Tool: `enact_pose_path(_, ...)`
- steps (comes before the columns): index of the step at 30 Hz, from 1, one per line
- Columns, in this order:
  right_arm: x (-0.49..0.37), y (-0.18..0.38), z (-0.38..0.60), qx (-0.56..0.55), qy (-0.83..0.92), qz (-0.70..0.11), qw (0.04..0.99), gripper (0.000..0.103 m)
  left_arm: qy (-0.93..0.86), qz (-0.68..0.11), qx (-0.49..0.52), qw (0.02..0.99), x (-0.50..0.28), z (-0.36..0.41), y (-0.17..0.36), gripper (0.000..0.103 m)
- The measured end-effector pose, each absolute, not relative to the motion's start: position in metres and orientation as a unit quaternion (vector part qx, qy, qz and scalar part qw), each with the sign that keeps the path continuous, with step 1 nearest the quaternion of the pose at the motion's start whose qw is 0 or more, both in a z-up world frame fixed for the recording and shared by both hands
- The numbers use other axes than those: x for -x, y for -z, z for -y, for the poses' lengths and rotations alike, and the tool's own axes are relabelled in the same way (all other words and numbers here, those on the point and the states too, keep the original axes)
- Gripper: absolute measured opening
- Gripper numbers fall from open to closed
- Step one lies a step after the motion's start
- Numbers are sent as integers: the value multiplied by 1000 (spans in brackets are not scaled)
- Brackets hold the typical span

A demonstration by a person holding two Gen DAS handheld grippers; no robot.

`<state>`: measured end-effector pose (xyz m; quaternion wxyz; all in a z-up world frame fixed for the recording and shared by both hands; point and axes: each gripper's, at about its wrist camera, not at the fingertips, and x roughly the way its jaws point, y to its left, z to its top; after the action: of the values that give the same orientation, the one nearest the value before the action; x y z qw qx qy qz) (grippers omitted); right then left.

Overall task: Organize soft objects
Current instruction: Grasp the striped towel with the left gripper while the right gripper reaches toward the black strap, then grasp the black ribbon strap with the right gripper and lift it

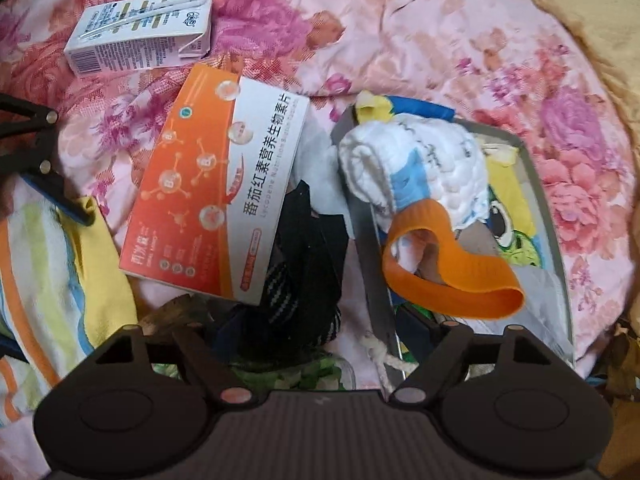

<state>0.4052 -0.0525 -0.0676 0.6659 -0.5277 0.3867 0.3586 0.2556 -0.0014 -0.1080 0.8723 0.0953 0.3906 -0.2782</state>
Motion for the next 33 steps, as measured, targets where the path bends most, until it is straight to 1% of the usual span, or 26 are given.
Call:
enact_pose_path(3,-410,75,49,535,-354,-389,661,83,287,-390,-92,870,-254,1,110,96)
enact_pose_path(5,-413,80,48,544,-348,-388,657,77,288,-389,-93,870,-253,2,110,96)
enact_pose_path(9,-420,83,45,541,-349,-394,656,76,288,-391,-91,869,-254,2,110,96)
enact_pose_path(10,-420,84,45,543,-349,-392,656,74,288,-391,-92,869,-253,2,110,96)
enact_pose_path(13,-421,85,43,553,-342,-380,658,64,289,-392,-90,869,-254,2,110,96)
enact_pose_path(17,-417,85,43,559,-336,-375,659,62,288,-392,-90,869,-255,2,110,95)
enact_pose_path(27,-392,72,46,567,-341,-345,666,61,289,-393,-90,868,-254,2,109,94)
enact_pose_path(30,-387,68,46,563,-352,-345,664,54,290,-394,-87,868,-255,0,109,92)
enact_pose_path(33,-384,68,46,567,-357,-340,660,53,291,-395,-86,867,-255,0,109,90)
